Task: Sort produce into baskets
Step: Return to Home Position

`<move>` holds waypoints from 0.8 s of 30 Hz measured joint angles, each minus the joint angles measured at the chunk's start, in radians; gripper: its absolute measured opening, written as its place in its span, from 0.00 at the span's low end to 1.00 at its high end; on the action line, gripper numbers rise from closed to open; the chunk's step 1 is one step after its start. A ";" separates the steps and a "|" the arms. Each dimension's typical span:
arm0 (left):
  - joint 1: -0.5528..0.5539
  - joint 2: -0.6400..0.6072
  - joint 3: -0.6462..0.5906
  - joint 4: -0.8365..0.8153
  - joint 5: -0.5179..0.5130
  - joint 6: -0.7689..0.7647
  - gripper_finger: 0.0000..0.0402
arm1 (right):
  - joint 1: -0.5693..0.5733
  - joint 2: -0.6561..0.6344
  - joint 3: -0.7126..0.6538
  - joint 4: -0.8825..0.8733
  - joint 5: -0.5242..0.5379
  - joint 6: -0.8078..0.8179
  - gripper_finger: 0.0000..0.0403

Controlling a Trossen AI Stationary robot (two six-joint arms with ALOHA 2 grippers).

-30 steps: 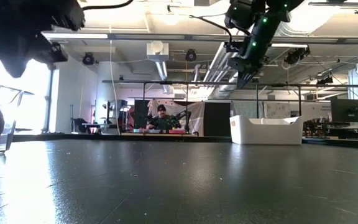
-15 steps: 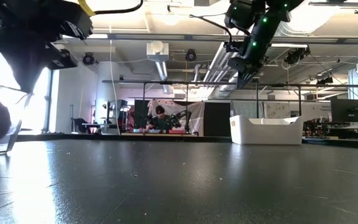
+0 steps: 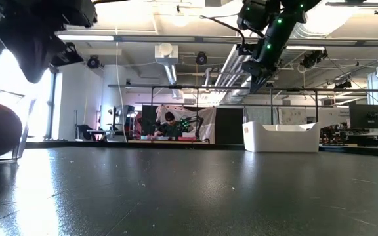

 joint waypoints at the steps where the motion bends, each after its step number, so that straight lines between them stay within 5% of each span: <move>1: 0.000 -0.014 0.000 -0.002 0.004 0.001 0.00 | 0.000 0.000 0.000 0.001 0.000 -0.007 0.00; 10: -0.039 -0.021 0.000 -0.019 0.284 0.039 0.00 | 0.000 0.000 0.000 0.010 -0.011 -0.012 0.00; 20: -0.088 0.051 0.000 0.020 0.196 0.093 0.00 | 0.000 0.000 0.000 0.021 -0.030 -0.017 0.00; 24: -0.055 0.036 0.000 0.073 0.125 0.123 0.00 | 0.004 -0.011 -0.085 0.207 -0.131 -0.115 0.00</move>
